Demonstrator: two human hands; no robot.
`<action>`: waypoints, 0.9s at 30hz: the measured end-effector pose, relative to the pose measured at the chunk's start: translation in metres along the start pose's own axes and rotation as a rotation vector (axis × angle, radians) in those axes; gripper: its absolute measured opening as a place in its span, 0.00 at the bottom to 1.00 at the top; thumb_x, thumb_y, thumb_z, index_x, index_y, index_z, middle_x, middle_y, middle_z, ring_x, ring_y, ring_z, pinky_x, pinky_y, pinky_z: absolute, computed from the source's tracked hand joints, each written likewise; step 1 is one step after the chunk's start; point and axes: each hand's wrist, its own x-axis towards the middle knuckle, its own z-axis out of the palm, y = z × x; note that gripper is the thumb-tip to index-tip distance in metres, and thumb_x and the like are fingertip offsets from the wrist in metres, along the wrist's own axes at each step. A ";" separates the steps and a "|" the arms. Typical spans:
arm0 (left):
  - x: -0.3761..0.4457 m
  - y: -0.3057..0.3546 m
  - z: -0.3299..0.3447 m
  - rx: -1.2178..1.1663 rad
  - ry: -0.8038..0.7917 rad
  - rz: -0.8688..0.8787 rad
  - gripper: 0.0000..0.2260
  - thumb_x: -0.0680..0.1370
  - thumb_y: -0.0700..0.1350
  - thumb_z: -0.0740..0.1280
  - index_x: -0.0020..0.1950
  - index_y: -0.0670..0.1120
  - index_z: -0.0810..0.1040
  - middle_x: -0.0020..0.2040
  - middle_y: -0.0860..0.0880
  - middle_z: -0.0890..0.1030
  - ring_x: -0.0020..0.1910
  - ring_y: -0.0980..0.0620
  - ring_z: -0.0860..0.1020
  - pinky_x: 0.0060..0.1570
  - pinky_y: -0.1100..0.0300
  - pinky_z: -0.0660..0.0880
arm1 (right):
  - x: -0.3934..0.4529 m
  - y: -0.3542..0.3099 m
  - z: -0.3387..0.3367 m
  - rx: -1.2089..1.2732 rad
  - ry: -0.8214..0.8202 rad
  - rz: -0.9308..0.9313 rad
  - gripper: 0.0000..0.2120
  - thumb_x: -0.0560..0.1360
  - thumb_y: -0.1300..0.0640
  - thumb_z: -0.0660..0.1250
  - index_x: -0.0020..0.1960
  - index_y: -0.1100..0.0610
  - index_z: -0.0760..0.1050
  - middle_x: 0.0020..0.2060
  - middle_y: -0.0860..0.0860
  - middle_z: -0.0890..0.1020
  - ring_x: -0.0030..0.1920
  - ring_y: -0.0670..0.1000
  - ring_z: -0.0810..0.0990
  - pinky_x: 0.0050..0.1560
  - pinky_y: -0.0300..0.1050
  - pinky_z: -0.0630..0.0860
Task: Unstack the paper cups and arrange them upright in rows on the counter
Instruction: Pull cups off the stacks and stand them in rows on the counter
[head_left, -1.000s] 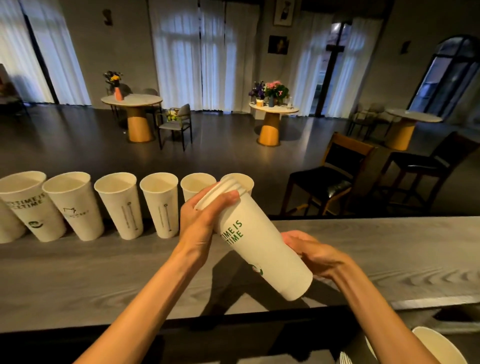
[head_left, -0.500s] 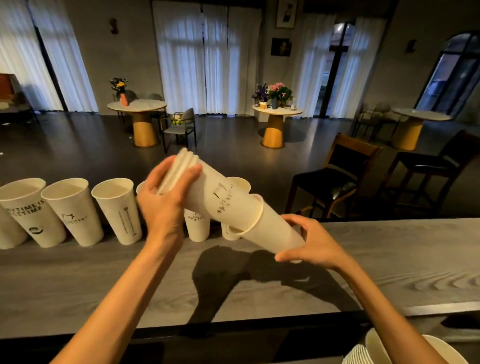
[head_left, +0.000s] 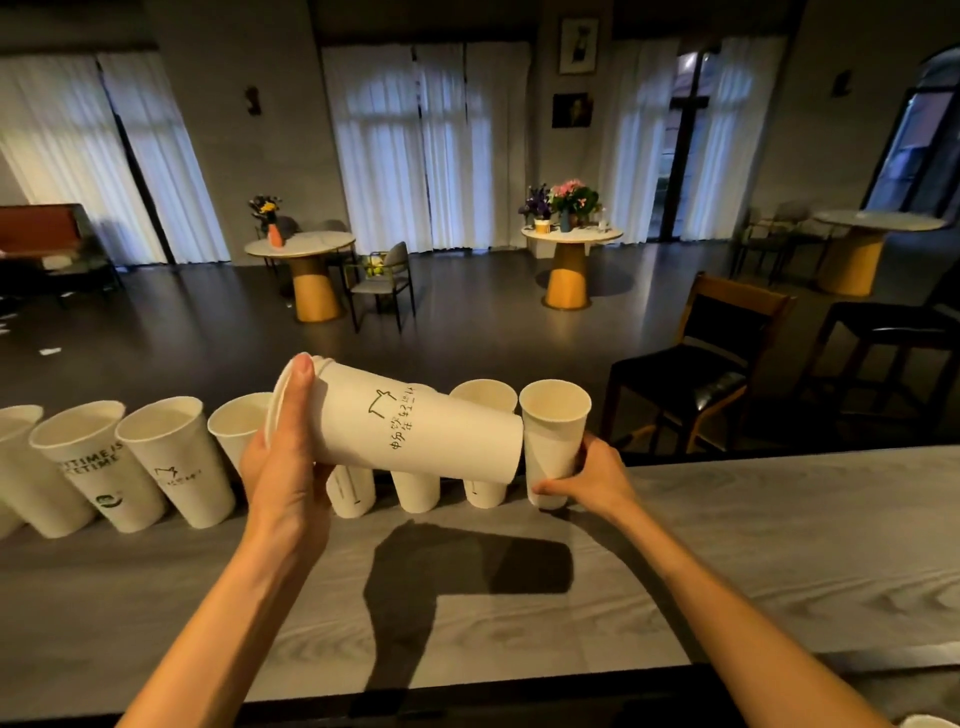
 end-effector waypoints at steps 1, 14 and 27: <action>-0.001 -0.001 -0.001 0.026 -0.030 -0.023 0.18 0.69 0.61 0.75 0.52 0.52 0.78 0.46 0.53 0.85 0.41 0.60 0.84 0.43 0.59 0.80 | 0.003 -0.001 0.002 0.003 0.002 0.001 0.42 0.57 0.52 0.85 0.67 0.54 0.71 0.64 0.53 0.79 0.65 0.56 0.77 0.64 0.60 0.76; -0.020 -0.037 0.025 0.380 -0.472 -0.011 0.26 0.64 0.73 0.68 0.56 0.61 0.82 0.58 0.47 0.83 0.55 0.45 0.83 0.45 0.46 0.82 | -0.034 0.003 -0.053 0.232 -0.352 0.187 0.17 0.75 0.46 0.72 0.54 0.58 0.81 0.47 0.61 0.85 0.47 0.60 0.84 0.54 0.65 0.81; -0.060 -0.080 0.071 0.826 -0.727 0.520 0.26 0.75 0.73 0.55 0.60 0.56 0.75 0.55 0.57 0.80 0.51 0.61 0.79 0.47 0.59 0.77 | -0.093 0.006 -0.130 0.269 -0.738 0.057 0.41 0.60 0.45 0.81 0.70 0.50 0.71 0.63 0.50 0.81 0.64 0.51 0.80 0.65 0.53 0.77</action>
